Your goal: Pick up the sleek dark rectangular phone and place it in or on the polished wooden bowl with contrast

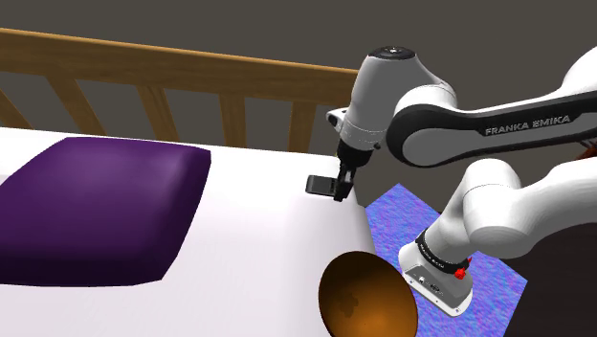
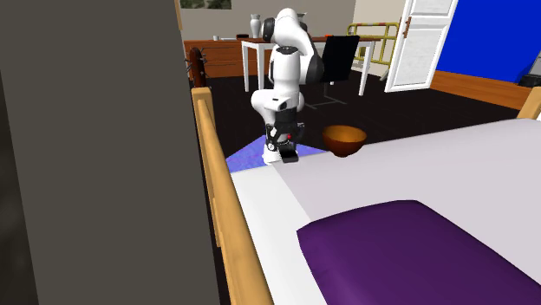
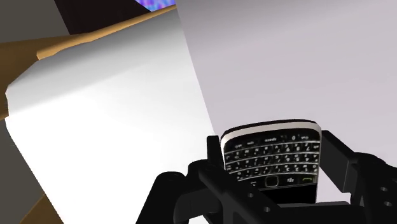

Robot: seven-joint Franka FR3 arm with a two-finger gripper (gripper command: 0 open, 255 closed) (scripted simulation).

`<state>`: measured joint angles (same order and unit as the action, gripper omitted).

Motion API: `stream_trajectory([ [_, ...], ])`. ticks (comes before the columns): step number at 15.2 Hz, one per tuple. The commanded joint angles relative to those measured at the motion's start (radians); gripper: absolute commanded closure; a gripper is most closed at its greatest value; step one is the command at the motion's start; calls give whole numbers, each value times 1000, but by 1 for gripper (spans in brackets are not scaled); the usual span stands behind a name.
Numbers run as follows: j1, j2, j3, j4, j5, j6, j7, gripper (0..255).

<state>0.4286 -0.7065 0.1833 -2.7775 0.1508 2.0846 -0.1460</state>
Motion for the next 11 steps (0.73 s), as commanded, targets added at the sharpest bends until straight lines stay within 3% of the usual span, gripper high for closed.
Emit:
stream_trajectory([
  [1, 0, -17, -3, 18, -3, -36, 1, 255],
  [11, -6, -56, -19, 131, -18, -187, 5, 255],
])
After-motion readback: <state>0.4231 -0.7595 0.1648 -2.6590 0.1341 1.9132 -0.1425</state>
